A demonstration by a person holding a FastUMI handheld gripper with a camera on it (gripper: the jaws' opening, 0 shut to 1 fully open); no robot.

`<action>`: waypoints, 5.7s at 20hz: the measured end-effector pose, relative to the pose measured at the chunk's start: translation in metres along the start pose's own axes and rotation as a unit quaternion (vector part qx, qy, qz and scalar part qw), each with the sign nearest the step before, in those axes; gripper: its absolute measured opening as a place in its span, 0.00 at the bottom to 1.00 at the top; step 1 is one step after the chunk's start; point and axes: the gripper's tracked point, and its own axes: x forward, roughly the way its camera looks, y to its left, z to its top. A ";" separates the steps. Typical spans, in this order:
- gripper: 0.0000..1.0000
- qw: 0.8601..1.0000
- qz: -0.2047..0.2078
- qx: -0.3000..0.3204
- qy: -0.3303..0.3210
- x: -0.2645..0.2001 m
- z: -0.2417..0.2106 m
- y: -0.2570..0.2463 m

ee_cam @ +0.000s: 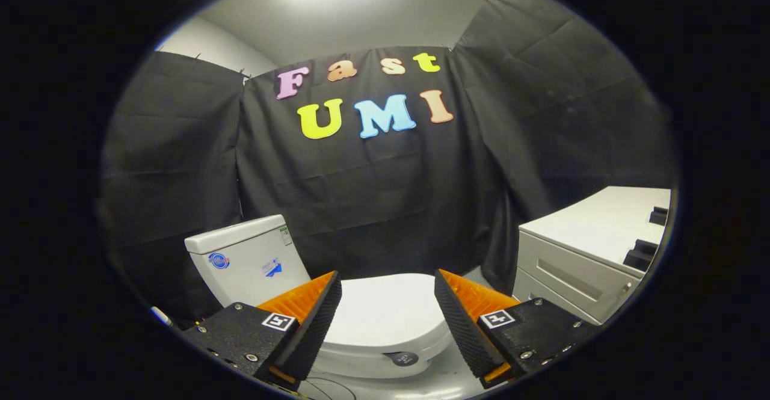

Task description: Open the toilet lid.

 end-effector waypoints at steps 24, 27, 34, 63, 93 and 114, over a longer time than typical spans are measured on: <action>0.94 0.932 0.031 0.277 0.231 0.044 -0.173 -0.056; 0.94 0.913 0.021 0.321 0.251 0.044 -0.193 -0.062; 0.92 0.869 0.013 0.399 0.293 0.039 -0.232 -0.062; 0.00 0.827 0.021 0.468 0.309 0.045 -0.251 -0.049; 0.00 0.912 0.017 0.315 0.263 0.041 -0.129 0.014; 0.00 0.956 0.003 0.191 0.222 0.044 -0.073 0.074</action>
